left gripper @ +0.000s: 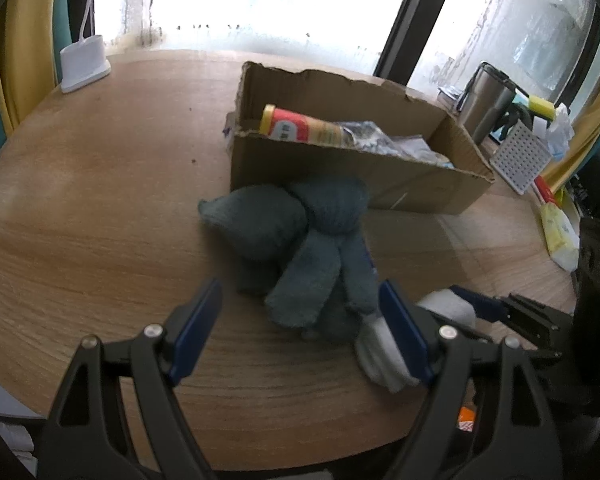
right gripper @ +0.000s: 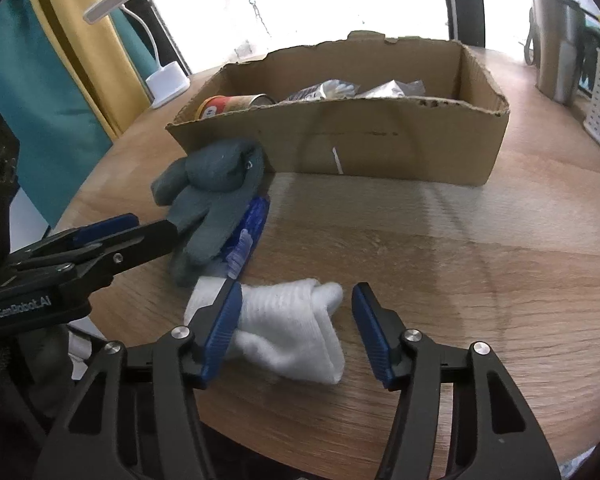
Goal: Organize objects
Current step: 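Grasp the white socks with the right tool while the left tool approaches the gray gloves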
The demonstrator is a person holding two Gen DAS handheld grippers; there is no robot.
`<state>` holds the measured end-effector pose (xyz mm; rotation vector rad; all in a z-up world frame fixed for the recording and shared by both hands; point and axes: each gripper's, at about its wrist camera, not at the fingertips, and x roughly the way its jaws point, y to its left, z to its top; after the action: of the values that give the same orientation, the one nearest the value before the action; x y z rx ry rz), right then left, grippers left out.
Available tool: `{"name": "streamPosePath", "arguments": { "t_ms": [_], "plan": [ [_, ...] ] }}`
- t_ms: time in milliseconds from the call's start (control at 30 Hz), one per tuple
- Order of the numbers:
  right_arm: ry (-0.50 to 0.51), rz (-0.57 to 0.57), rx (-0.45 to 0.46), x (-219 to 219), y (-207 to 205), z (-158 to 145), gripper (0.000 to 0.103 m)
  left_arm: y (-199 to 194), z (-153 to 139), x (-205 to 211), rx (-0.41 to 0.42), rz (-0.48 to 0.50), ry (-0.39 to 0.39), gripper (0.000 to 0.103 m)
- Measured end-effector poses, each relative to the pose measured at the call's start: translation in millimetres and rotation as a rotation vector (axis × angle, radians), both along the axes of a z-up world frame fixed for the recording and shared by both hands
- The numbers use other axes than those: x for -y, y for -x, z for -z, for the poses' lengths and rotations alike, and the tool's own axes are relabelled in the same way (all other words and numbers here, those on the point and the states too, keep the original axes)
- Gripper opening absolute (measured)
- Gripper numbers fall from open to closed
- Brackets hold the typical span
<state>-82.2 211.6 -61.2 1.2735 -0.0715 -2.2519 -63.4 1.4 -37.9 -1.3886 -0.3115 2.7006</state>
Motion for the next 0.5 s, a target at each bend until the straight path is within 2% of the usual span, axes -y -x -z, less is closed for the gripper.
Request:
{"name": "streamPosePath", "arguments": {
  "t_ms": [133, 167, 367, 500],
  "plan": [
    [0.029, -0.017, 0.009, -1.6, -0.1, -0.3, 0.057, 3.2, 0.1, 0.0, 0.002, -0.005, 0.006, 0.082],
    [0.050, -0.025, 0.016, -3.0, -1.0, -0.3, 0.048, 4.2, 0.0, 0.0, 0.003, -0.006, 0.008, 0.082],
    [0.039, -0.037, -0.007, -1.9, -2.3, -9.1, 0.029, 10.8, -2.2, 0.3, 0.001, -0.010, 0.007, 0.082],
    [0.029, -0.007, -0.018, -13.0, 4.3, -13.8, 0.026, 16.5, -3.7, -0.4, -0.001, -0.016, 0.013, 0.082]
  ]
}}
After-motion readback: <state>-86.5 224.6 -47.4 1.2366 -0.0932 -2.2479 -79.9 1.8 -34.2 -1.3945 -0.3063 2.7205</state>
